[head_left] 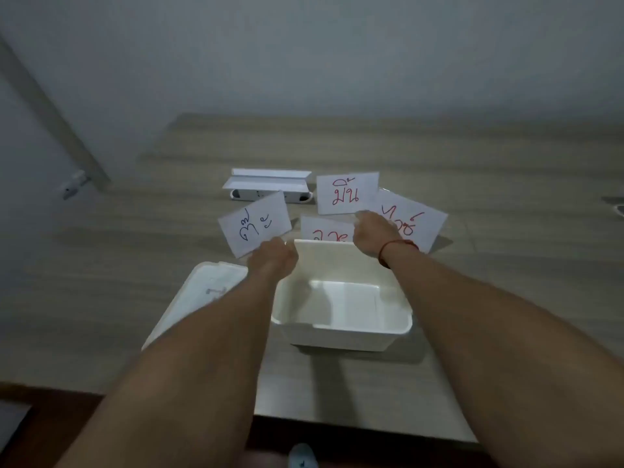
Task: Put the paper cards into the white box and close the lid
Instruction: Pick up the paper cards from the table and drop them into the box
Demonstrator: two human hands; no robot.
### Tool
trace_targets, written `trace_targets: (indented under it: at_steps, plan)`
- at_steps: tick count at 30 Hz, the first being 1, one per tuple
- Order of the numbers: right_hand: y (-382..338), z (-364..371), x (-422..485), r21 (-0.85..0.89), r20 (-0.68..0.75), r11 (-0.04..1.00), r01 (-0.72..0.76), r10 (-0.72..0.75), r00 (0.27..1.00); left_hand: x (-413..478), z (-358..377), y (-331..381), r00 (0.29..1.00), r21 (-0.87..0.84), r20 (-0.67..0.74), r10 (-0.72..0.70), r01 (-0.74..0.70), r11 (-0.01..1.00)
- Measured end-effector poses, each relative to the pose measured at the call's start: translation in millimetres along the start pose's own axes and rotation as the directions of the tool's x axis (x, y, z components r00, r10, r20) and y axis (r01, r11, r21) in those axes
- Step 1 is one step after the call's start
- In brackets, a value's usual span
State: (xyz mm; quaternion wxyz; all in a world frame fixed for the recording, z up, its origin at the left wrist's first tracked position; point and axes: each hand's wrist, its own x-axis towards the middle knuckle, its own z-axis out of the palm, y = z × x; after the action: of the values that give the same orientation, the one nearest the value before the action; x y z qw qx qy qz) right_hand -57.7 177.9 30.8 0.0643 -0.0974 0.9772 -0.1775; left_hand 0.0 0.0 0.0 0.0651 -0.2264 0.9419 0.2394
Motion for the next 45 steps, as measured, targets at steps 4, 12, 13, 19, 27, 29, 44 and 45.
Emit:
trace_targets:
  at_steps: [4, 12, 13, 19, 27, 29, 44, 45]
  plan:
    - [3, 22, 35, -0.018, -0.095, 1.000, -0.015, 0.013, 0.995, 17, 26, -9, 0.995, -0.025, -0.052, -0.089, 0.088, 0.996]
    - [4, 52, 72, -0.046, 0.058, 0.990, -0.133, 0.136, 0.989, 30, 41, -12, 0.989, -0.069, -0.081, -0.121, 0.115, 0.991]
    - [5, 54, 73, -0.048, 0.037, 0.989, -0.141, 0.143, 0.989, 30, 41, -12, 0.989, -0.069, -0.080, -0.123, 0.118, 0.991]
    - [2, 49, 66, -0.058, -0.047, 0.998, -0.022, 0.020, 0.999, 27, 37, -9, 0.989, -0.068, -0.052, -0.140, 0.137, 0.988]
    - [-3, -22, 42, 0.109, -0.400, 0.994, -0.002, 0.046, 0.915, 13, 29, -6, 0.989, -0.174, 0.037, -0.140, 0.144, 0.974]
    - [-3, -37, 31, 0.185, -0.410, 0.983, -0.004, 0.081, 0.908, 7, 29, -3, 0.985, -0.196, 0.043, -0.166, 0.171, 0.966]
    - [42, 45, -52, 0.326, 0.111, 0.936, -0.131, 0.100, 0.989, -1, 43, -6, 0.982, -0.251, -0.064, -0.177, 0.156, 0.955]
    - [42, 50, -53, 0.303, 0.152, 0.945, -0.122, 0.078, 0.985, -1, 43, -5, 0.981, -0.253, -0.066, -0.181, 0.159, 0.954]
